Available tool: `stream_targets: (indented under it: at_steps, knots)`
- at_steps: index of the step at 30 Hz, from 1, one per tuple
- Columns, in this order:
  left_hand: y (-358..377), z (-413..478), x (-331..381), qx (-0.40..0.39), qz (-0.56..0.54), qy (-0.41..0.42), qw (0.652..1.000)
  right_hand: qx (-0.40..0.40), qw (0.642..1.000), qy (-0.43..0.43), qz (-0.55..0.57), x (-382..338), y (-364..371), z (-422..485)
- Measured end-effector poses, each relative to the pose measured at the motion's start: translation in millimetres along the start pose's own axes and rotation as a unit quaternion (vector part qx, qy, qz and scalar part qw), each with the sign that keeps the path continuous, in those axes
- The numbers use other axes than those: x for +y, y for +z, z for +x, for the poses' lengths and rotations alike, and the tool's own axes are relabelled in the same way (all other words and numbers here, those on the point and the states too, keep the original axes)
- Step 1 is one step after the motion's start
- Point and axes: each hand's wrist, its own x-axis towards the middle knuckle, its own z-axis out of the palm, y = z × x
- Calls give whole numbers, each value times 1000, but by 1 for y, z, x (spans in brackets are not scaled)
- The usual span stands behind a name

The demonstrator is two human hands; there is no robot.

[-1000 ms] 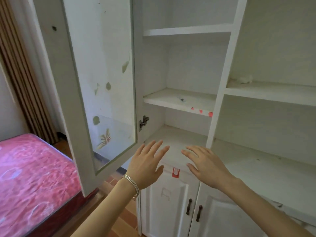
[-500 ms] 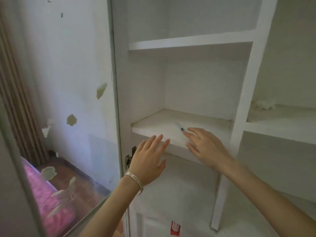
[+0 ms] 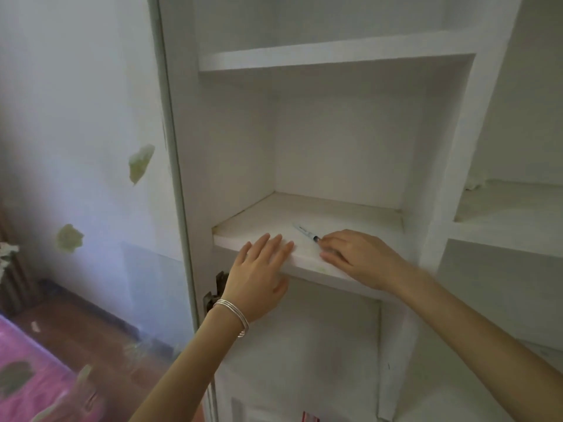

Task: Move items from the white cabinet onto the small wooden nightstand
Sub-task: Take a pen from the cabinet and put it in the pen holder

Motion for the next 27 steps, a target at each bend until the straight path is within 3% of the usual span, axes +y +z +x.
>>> stream_targets:
  at_steps: [5,14,19,27]
  knots:
    - [2,-5,-4,17,-16,19,1000,86,996,-17,-9,-1,4,-16]
    - [-4,-10,10,34,-82,56,994,158,986,-28,-51,-11,-7,-71]
    - [-4,-17,30,42,-136,81,987,193,979,25,-52,-22,-22,-129]
    - [-12,-29,94,-3,-206,171,963,174,970,106,-132,-48,-54,-240]
